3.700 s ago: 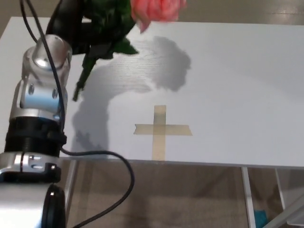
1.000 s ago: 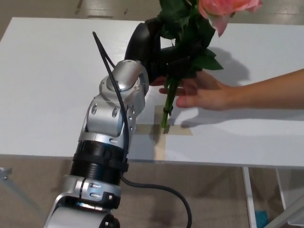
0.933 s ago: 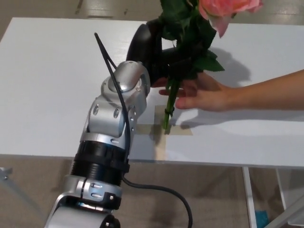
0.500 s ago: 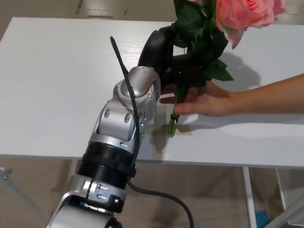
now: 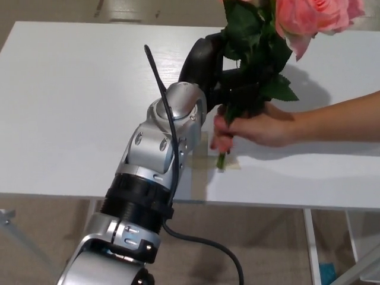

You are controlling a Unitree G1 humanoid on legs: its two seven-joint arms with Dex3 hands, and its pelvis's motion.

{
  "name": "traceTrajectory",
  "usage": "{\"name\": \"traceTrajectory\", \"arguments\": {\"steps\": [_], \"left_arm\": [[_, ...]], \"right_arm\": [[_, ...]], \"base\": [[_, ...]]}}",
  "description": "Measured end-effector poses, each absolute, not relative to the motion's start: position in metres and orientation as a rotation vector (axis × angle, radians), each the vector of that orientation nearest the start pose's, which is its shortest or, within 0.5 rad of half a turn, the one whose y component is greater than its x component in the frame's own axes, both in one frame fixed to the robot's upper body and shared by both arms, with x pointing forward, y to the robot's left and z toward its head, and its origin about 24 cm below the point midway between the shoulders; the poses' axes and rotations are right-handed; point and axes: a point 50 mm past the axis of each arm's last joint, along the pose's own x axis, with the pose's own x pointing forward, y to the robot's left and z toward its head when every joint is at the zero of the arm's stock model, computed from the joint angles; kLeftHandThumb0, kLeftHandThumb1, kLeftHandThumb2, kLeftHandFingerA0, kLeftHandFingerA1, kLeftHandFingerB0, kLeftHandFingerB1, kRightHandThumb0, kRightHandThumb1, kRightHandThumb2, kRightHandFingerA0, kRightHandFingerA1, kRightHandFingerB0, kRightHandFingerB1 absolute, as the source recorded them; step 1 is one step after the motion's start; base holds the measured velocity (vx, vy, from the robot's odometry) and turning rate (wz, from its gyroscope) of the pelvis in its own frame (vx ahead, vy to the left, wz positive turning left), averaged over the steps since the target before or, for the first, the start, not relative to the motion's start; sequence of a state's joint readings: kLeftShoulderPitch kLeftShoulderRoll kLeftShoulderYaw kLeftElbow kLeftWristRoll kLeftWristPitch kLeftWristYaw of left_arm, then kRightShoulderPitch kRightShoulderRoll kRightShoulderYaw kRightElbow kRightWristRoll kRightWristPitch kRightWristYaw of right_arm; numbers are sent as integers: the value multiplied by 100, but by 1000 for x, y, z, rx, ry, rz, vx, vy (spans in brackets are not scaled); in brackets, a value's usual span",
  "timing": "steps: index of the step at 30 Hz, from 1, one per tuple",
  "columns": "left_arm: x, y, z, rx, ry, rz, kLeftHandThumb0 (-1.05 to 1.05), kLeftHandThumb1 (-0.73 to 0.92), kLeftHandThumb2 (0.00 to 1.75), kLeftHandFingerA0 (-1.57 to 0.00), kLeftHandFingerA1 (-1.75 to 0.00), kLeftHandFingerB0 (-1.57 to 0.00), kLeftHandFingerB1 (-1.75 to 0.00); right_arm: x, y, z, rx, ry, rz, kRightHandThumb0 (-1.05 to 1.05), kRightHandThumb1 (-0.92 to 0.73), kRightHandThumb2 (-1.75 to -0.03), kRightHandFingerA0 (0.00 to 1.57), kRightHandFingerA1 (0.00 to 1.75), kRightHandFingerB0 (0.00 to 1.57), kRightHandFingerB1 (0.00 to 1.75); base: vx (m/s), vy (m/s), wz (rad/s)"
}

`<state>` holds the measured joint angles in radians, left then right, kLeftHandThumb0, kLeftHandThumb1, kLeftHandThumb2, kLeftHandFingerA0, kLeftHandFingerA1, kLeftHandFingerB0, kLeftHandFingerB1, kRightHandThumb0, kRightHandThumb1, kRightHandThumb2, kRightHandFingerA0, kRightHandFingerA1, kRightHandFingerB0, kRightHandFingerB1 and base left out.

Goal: Use the left hand to pick up the rose and passes it to a human.

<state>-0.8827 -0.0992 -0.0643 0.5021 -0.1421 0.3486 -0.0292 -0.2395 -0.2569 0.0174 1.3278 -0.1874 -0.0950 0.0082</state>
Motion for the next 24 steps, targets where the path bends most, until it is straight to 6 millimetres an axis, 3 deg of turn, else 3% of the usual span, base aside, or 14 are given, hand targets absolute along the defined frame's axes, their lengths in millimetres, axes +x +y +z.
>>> {"name": "traceTrajectory", "arguments": {"steps": [2,3,4,5,9,10,16,24], "left_arm": [[371,21,164,-44,20,-425,-24,83,64,-110,-66,-84,-49],[371,20,165,-40,17,-432,-65,44,81,-6,-37,0,-18],[371,20,165,-37,15,-436,-65,44,81,-6,-37,0,-18],[370,18,165,-28,11,-454,-77,51,58,0,-17,0,-10],[367,12,166,-7,-2,-522,-77,51,58,0,-17,0,-10],[367,11,166,-5,-4,-535,-91,49,59,0,0,0,-6],[365,8,171,67,-27,-633,-79,49,57,0,0,0,-2],[367,13,178,121,-40,-717,-81,51,56,0,0,0,-1]], "right_arm": [[173,-242,-133,-408,1007,7,-35,-70,-61,64,42,50,38],[173,-242,-134,-408,1007,7,-35,-70,-61,64,42,51,38],[173,-242,-134,-408,1007,7,-35,-70,-61,64,42,51,38],[173,-242,-134,-408,1007,7,-35,-70,-61,64,42,51,38],[173,-242,-133,-408,1007,7,-35,-70,-61,64,42,51,38],[173,-242,-133,-407,1007,7,-35,-70,-61,64,42,51,38],[174,-242,-133,-408,1005,7,-35,-70,-61,64,43,50,38],[176,-241,-132,-408,1000,7,-35,-70,-61,64,42,50,38]], "base": [[0,0,0],[0,0,0],[0,0,0],[0,0,0],[0,0,0],[0,0,0],[0,0,0],[0,0,0]]}}
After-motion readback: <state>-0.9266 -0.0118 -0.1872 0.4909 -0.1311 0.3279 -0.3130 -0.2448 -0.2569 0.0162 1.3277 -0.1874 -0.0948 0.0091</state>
